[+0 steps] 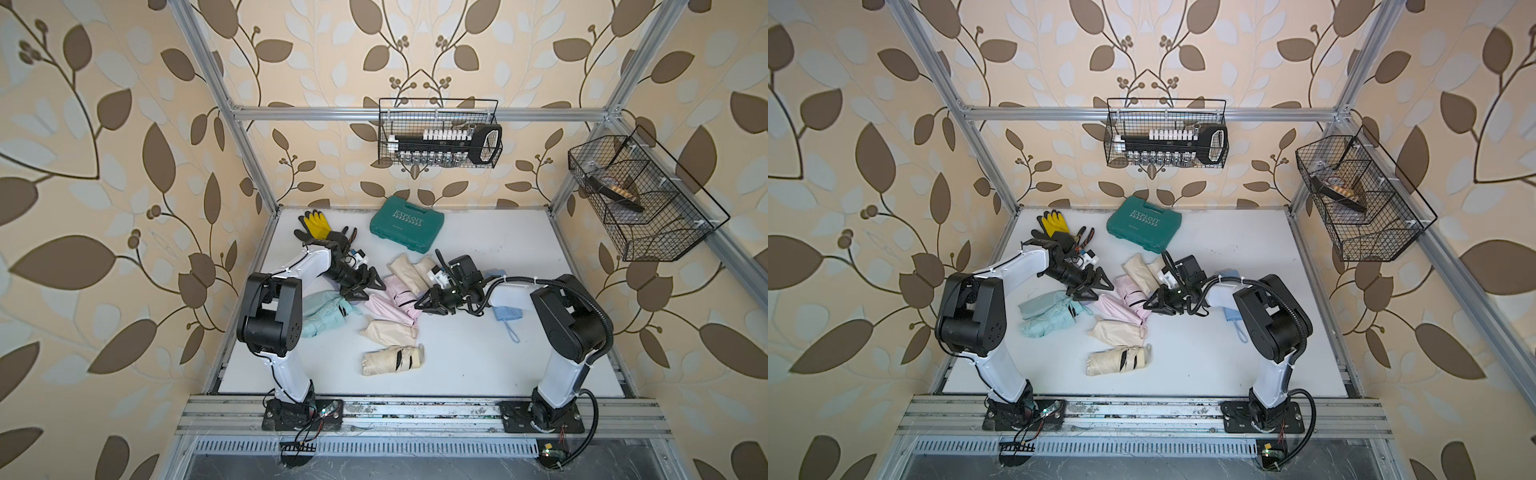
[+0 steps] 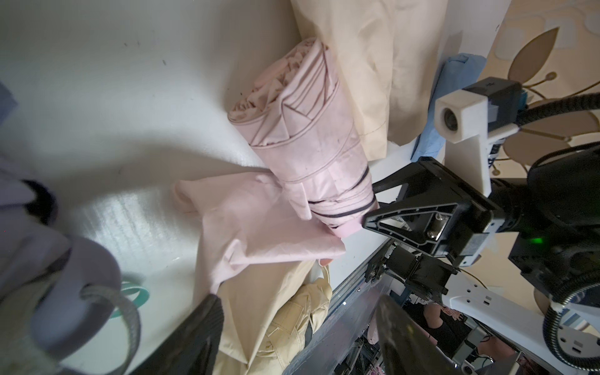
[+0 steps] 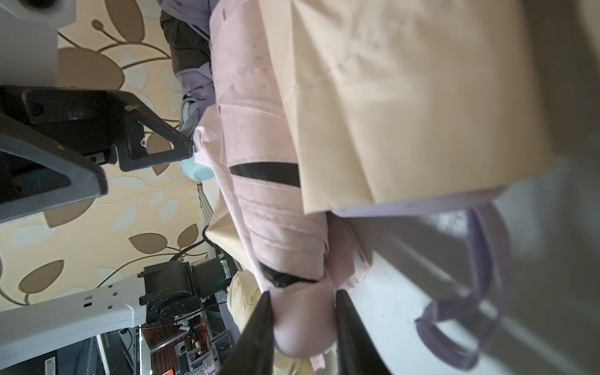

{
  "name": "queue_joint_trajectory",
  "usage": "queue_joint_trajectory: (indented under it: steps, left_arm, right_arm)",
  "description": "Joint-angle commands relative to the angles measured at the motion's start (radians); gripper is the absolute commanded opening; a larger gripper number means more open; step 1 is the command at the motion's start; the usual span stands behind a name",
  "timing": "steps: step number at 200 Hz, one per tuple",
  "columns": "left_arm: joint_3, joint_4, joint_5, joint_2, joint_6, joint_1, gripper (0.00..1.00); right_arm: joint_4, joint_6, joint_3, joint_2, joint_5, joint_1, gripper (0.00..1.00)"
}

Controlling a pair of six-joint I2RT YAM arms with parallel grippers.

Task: Take umbrellas out of sleeves
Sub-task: Place the umbrella at the center of the board, then take out the umbrella from the umbrella sleeve.

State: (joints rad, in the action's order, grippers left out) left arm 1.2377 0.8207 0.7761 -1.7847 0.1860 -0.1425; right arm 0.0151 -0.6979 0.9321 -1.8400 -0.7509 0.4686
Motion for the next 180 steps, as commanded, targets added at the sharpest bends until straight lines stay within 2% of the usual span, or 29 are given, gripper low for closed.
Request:
queue_joint_trajectory:
  steps: [1, 18, 37, 76, 102, 151, 180]
  left_arm:
    - [0.011, 0.029, -0.006, 0.040, -0.019, 0.010, 0.76]
    - [0.013, 0.023, -0.009, 0.038, -0.014, 0.015, 0.77]
    - [0.014, 0.013, -0.009, 0.036, -0.008, 0.016, 0.78]
    - [0.021, -0.020, 0.013, 0.027, 0.019, 0.017, 0.79]
    - [0.036, -0.031, 0.024, 0.020, 0.030, 0.017, 0.80]
    - [0.072, -0.057, 0.048, -0.011, 0.058, 0.017, 0.81]
    - [0.074, -0.079, 0.083, -0.016, 0.076, 0.017, 0.81]
  right_arm:
    - [0.150, 0.011, -0.005, -0.031, 0.096, -0.002, 0.38]
    - [0.197, 0.045, -0.002, 0.005, 0.119, -0.012, 0.54]
    - [0.265, 0.082, 0.008, 0.075, 0.147, -0.037, 0.62]
    - [0.345, 0.094, 0.013, 0.222, 0.134, -0.115, 0.66]
    - [0.367, 0.062, 0.003, 0.298, 0.103, -0.133, 0.73]
    - [0.319, -0.051, -0.062, 0.386, 0.052, -0.133, 0.73]
    - [0.321, -0.064, -0.093, 0.428, 0.057, -0.132, 0.73]
